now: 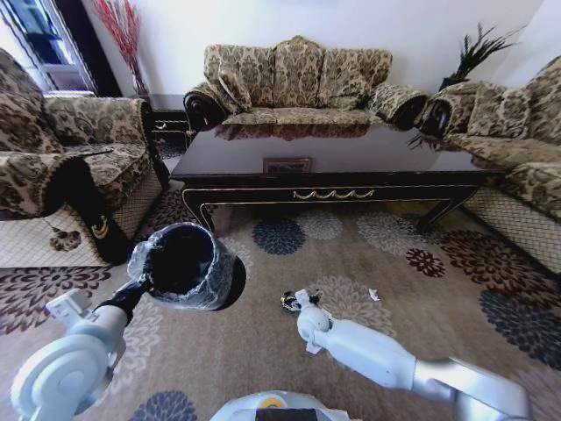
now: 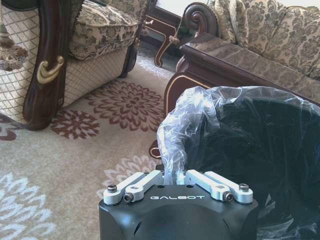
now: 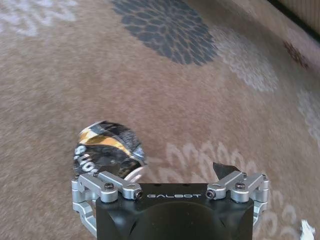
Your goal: Move to the front of the table and pick up the trash from the floor, then place it into the trash bin.
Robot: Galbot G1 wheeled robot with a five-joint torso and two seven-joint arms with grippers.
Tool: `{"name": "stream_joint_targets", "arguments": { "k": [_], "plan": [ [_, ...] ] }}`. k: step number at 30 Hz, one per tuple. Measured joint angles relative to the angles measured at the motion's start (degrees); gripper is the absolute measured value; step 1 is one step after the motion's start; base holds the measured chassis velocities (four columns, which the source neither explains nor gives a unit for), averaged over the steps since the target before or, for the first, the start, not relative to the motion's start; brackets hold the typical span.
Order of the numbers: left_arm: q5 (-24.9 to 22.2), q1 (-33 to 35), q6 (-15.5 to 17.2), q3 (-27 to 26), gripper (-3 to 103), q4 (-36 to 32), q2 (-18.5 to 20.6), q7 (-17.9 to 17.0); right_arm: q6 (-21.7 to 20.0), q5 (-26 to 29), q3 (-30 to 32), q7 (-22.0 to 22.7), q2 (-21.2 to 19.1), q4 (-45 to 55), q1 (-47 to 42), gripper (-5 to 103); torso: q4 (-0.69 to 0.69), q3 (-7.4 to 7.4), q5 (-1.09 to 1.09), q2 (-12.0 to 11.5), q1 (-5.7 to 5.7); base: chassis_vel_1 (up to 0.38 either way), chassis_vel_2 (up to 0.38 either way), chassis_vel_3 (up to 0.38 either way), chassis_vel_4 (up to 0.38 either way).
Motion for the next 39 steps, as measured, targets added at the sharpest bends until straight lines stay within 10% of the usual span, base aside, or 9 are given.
{"name": "stream_joint_targets", "arguments": {
  "k": [8,39],
  "plan": [
    [0.0,-0.2,0.0,-0.4,3,0.5,-0.2,0.1,-1.0,-8.2,-8.7,0.8,1.9,-0.6,1.1,100,0.00,0.00,0.00,0.0,0.00,0.000,0.000,0.000,0.000],
    [0.5,-1.6,0.0,1.0,3,0.6,0.4,1.2,1.3,-12.2,-15.0,1.3,13.9,-16.0,1.3,100,0.01,0.00,0.01,0.0,0.00,0.000,0.000,0.000,0.000]
  ]
}}
